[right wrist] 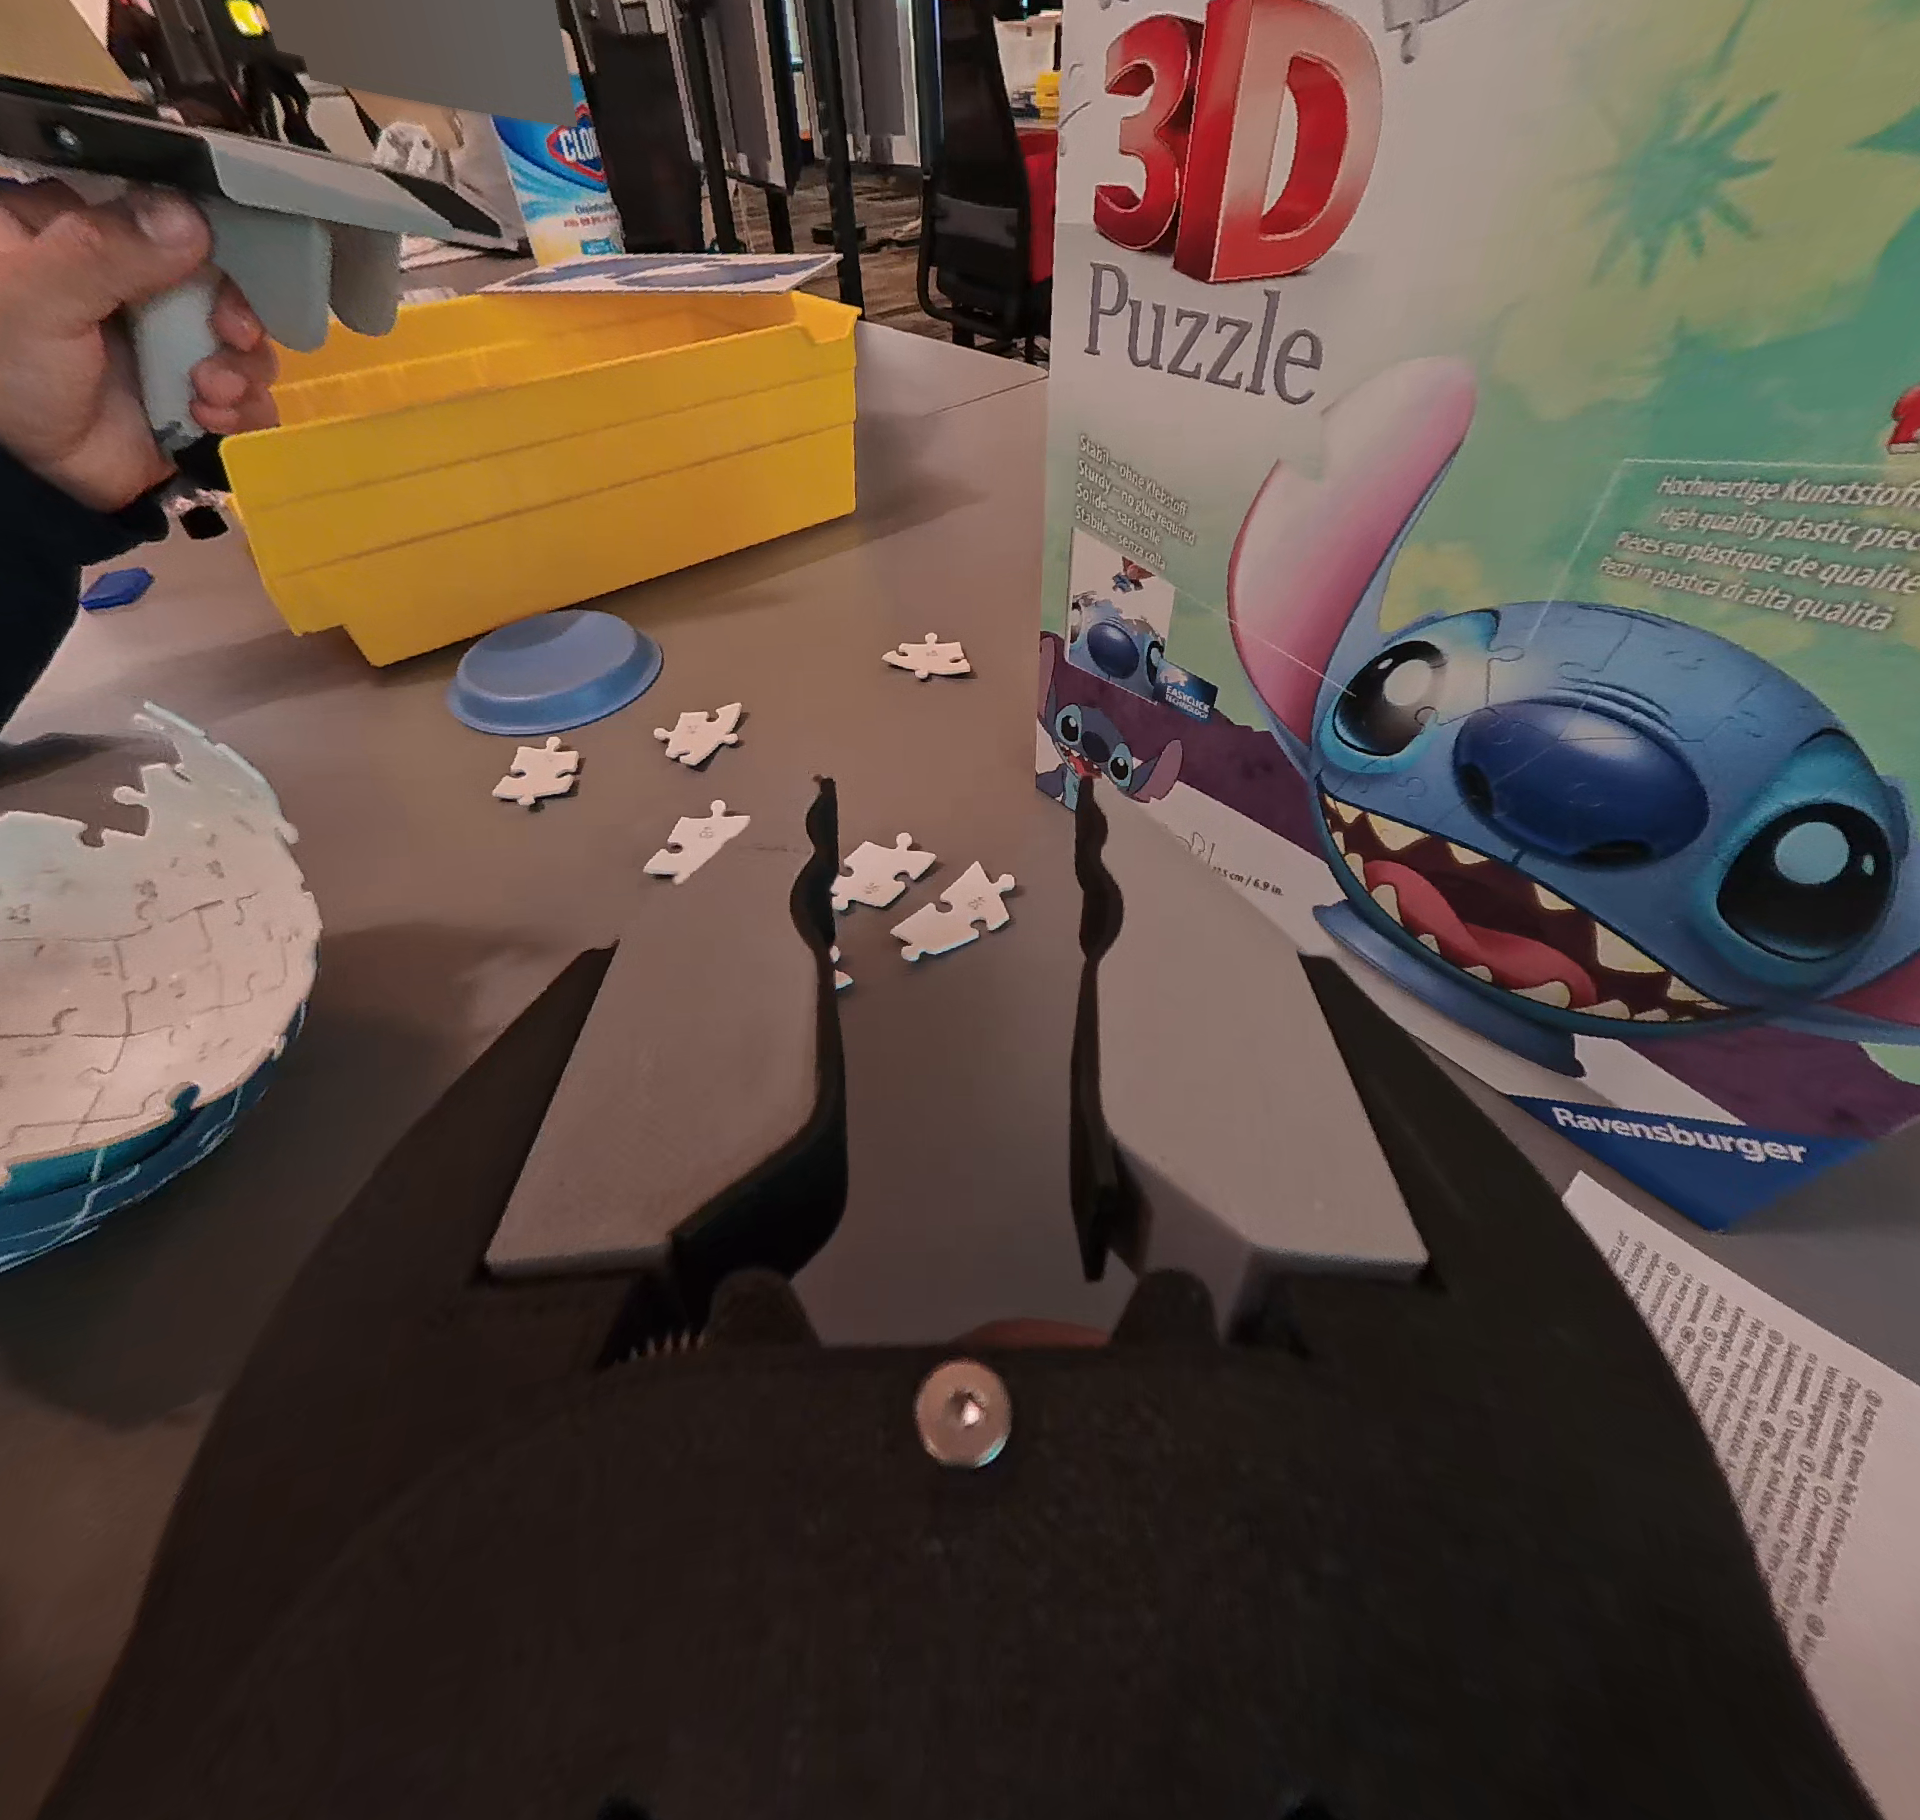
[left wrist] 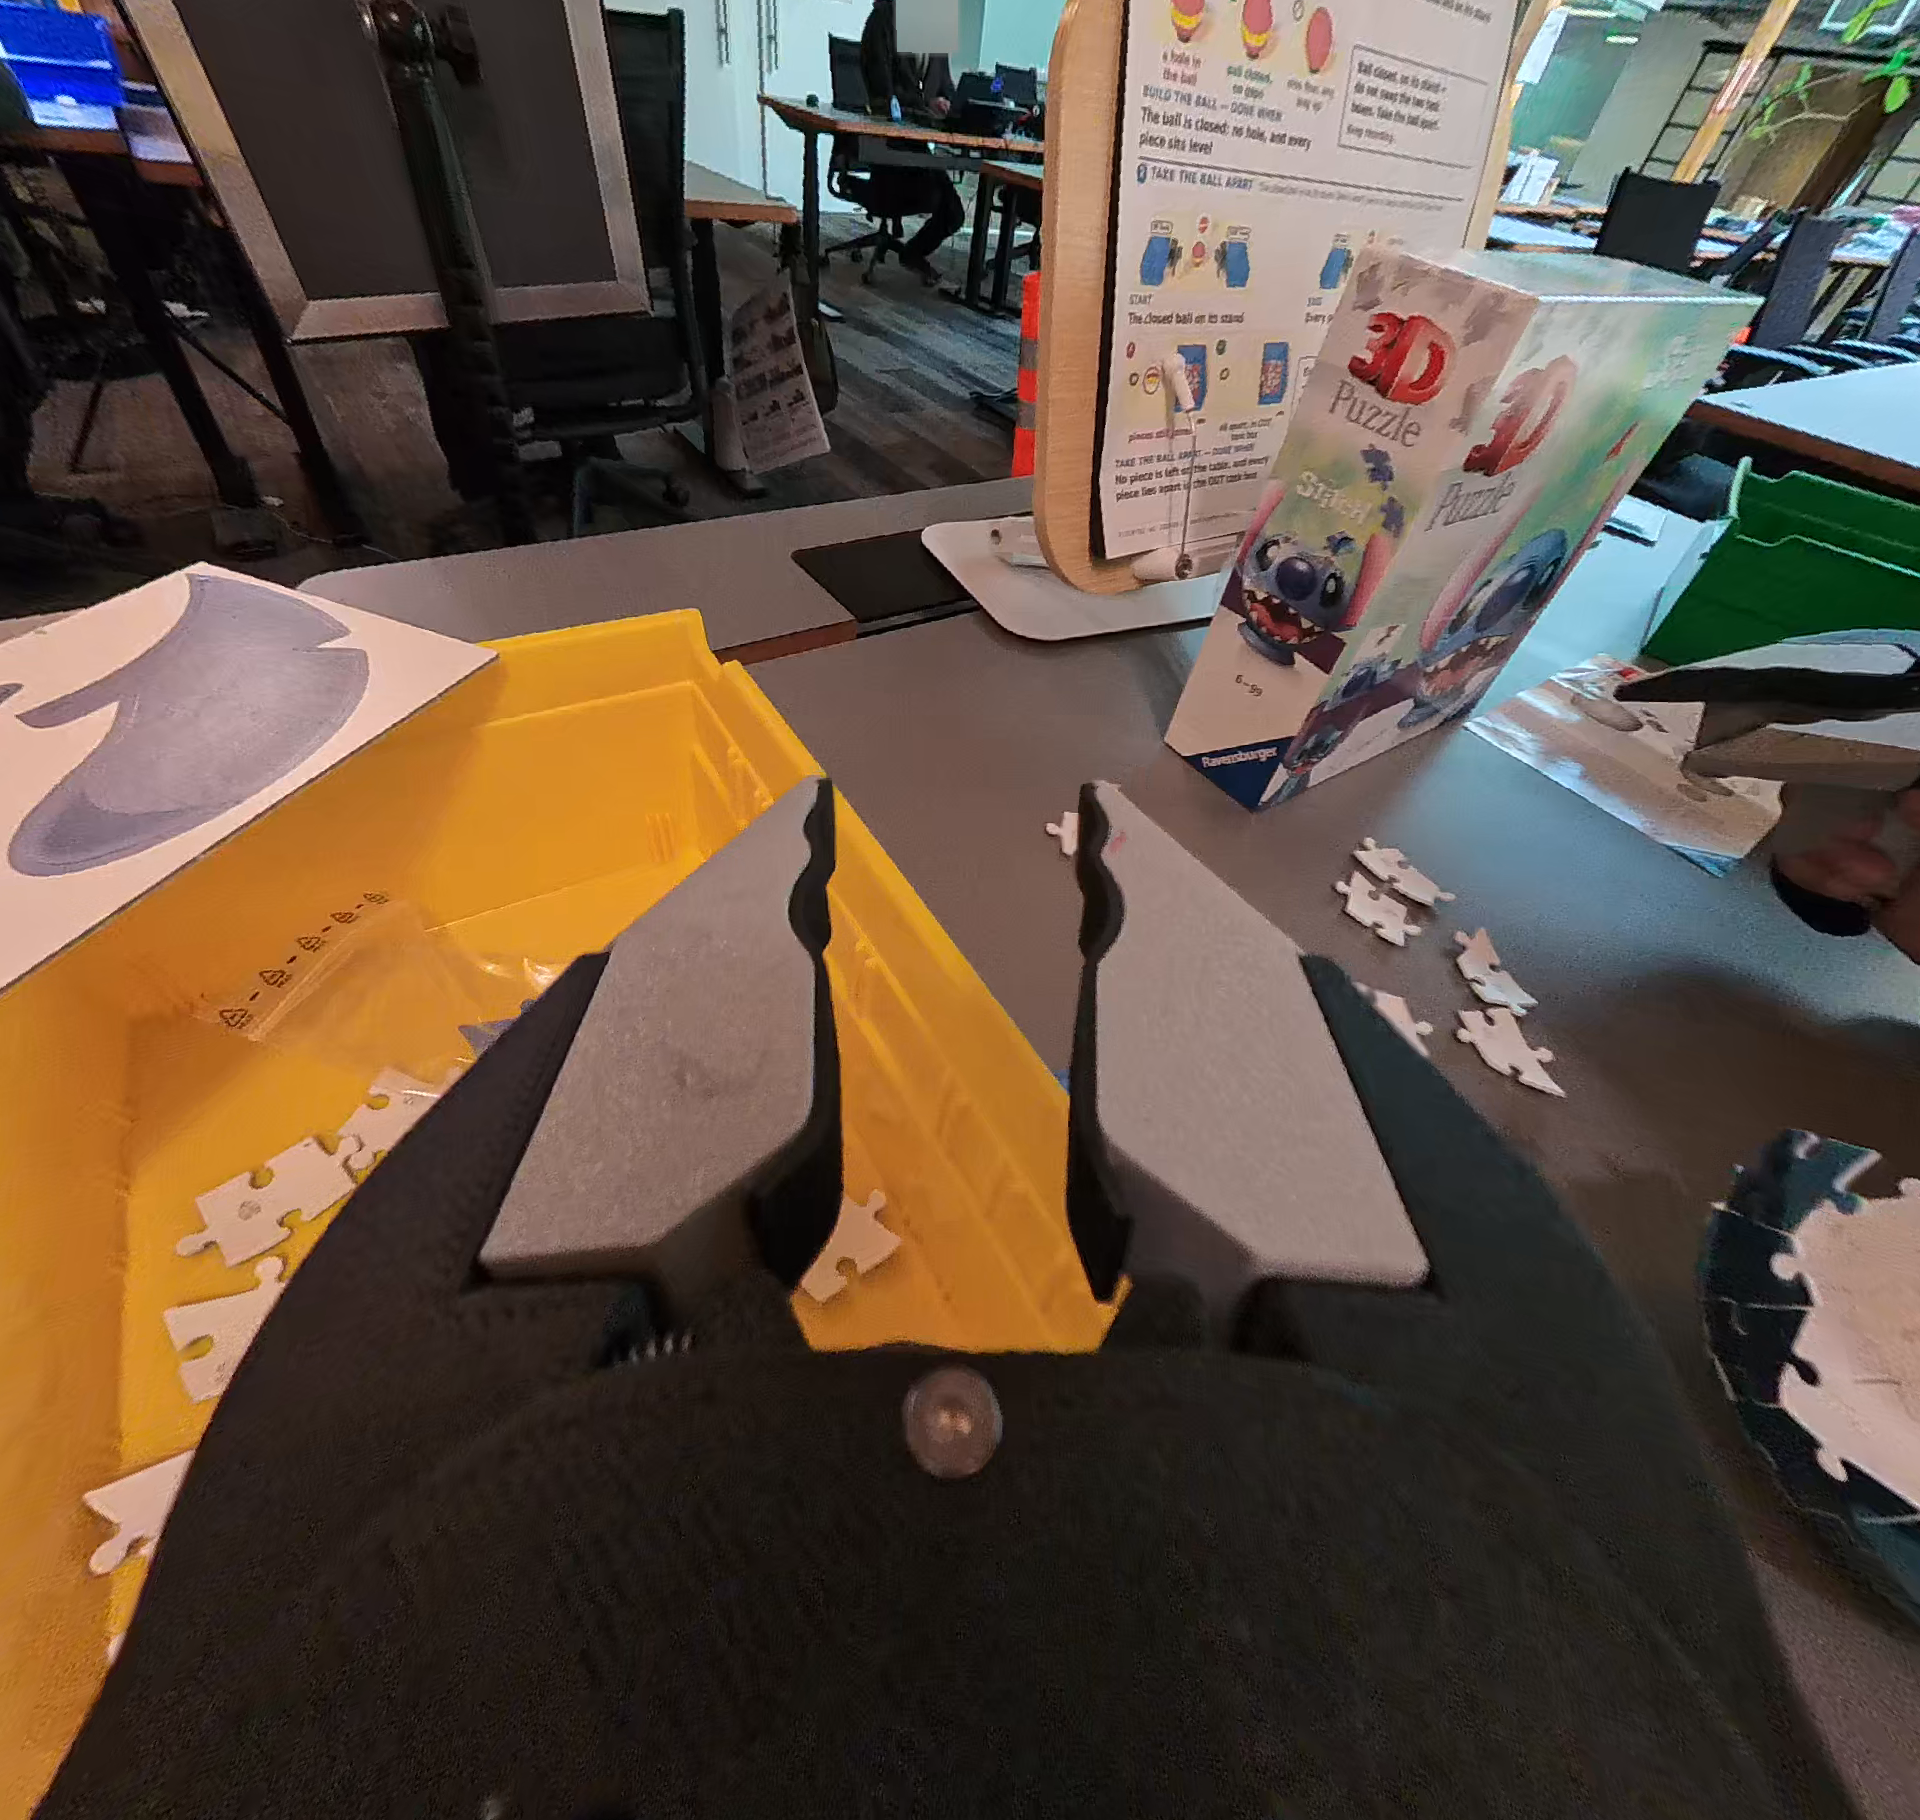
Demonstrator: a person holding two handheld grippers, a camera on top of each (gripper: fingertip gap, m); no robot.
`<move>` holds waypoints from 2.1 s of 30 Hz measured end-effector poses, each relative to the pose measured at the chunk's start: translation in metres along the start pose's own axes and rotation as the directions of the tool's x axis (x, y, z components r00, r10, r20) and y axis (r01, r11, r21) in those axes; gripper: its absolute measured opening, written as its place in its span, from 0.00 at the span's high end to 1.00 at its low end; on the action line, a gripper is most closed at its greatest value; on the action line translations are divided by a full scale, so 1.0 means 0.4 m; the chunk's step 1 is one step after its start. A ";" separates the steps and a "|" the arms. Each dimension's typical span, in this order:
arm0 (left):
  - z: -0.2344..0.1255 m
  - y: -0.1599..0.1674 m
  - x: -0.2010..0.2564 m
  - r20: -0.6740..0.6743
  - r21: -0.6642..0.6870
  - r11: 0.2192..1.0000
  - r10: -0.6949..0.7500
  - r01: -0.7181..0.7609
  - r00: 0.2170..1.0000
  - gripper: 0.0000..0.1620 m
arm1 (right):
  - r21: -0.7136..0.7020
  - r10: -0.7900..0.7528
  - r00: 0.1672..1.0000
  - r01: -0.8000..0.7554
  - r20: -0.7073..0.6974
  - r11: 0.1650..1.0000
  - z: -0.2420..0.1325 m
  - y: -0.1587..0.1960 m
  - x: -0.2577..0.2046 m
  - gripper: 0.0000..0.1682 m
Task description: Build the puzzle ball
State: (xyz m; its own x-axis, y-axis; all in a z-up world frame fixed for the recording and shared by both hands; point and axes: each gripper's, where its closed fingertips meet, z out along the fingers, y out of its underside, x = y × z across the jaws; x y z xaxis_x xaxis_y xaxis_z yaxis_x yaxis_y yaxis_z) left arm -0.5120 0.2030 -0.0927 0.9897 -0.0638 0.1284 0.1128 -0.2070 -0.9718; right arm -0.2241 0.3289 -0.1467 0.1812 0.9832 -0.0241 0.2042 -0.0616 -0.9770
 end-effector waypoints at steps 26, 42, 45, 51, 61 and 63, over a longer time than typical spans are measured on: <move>0.018 0.030 -0.013 0.001 -0.045 0.999 -0.013 0.013 1.000 0.73 | -0.036 0.014 1.000 -0.015 -0.024 0.999 0.002 0.015 0.009 0.78; 0.026 0.042 -0.009 -0.002 -0.068 0.998 -0.008 0.007 1.000 0.74 | -0.051 0.016 1.000 -0.017 -0.025 0.999 0.005 0.023 0.009 0.79; 0.029 0.045 -0.008 -0.003 -0.074 0.997 -0.008 0.007 1.000 0.74 | -0.055 0.018 1.000 -0.019 -0.022 0.998 0.007 0.025 0.008 0.79; 0.032 0.050 -0.007 -0.005 -0.082 0.997 -0.006 0.006 1.000 0.74 | -0.095 0.035 0.999 -0.035 -0.002 0.995 0.017 0.045 0.002 0.79; 0.042 0.064 -0.008 -0.010 -0.102 0.995 -0.014 0.013 1.000 0.73 | -0.399 0.018 1.000 -0.018 -0.003 0.917 0.112 0.177 -0.024 0.77; 0.045 0.070 -0.010 -0.009 -0.109 0.994 -0.018 0.017 1.000 0.73 | -0.452 -0.008 1.000 0.002 -0.011 0.892 0.127 0.203 -0.023 0.77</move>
State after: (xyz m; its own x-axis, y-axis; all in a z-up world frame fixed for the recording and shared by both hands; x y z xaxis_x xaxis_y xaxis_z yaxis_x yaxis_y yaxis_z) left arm -0.5113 0.2149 -0.1238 0.9866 -0.0683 0.1479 0.1195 -0.3135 -0.9420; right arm -0.2581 0.3235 -0.2365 0.1900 0.9817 -0.0144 0.6171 -0.1308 -0.7760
